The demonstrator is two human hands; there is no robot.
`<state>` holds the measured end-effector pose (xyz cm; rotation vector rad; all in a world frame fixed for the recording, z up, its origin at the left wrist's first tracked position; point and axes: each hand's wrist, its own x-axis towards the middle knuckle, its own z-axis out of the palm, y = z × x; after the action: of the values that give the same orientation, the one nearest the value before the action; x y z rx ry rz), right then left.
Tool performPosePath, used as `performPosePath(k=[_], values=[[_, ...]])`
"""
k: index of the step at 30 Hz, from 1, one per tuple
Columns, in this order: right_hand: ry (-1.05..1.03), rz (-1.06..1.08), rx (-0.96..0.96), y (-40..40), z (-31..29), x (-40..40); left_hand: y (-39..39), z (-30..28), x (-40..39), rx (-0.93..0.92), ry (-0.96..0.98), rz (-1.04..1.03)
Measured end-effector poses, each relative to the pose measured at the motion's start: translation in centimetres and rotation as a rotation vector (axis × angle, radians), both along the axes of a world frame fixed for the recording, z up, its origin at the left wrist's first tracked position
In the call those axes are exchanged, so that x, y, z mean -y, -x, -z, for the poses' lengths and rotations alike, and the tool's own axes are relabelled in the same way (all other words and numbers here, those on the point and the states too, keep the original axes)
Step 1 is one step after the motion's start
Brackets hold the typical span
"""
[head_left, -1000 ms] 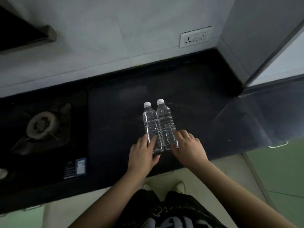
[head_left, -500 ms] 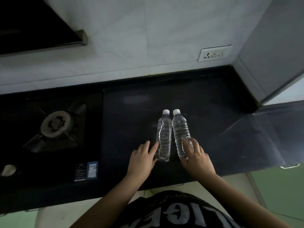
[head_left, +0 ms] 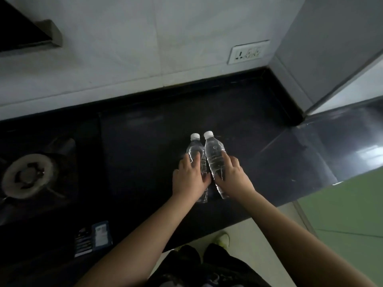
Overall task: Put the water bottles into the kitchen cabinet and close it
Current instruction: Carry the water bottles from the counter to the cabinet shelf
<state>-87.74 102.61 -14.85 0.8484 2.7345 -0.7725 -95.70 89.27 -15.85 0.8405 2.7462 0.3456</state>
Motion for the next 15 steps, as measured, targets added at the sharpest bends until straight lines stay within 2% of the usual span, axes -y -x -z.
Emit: performPosePath(k=[3, 8, 12, 15], values=[[0.007, 0.012, -0.032, -0.9, 0.5, 0.2, 0.1, 0.4, -1.0, 0.049, 0.028, -0.035], [-0.145, -0.044, -0.005, -3.3, 1.0, -0.2, 0.1, 0.7, -0.9, 0.111, 0.071, 0.011], [-0.253, -0.051, 0.047, -5.5, 1.4, 0.4, -0.4, 1.4, 0.5, 0.028, 0.095, 0.077], [-0.319, -0.020, 0.034, -6.8, 1.9, 0.7, -1.2, 1.8, 0.5, -0.067, 0.157, 0.039]])
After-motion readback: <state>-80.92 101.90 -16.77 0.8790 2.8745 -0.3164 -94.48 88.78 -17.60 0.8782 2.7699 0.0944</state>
